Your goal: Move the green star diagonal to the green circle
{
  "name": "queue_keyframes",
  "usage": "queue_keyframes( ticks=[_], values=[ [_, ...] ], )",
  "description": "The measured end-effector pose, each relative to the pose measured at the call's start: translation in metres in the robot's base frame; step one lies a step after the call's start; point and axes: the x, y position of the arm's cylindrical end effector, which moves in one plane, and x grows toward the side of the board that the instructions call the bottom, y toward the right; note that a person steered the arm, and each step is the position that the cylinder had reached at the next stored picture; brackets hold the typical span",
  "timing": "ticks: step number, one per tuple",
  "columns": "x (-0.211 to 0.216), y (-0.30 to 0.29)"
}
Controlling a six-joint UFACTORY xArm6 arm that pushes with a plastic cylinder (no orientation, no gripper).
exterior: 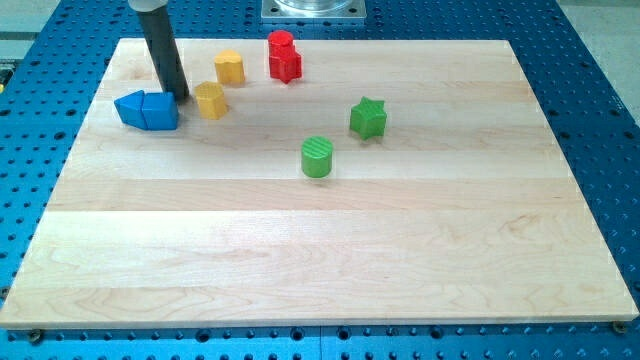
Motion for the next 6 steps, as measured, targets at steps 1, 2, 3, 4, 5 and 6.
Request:
queue_keyframes(
  ticks=[1, 2, 3, 4, 5, 6],
  values=[
    [0.000, 0.016],
    [0.000, 0.054],
    [0.018, 0.088],
    [0.015, 0.145],
    [0.003, 0.199],
    [0.003, 0.247]
  ],
)
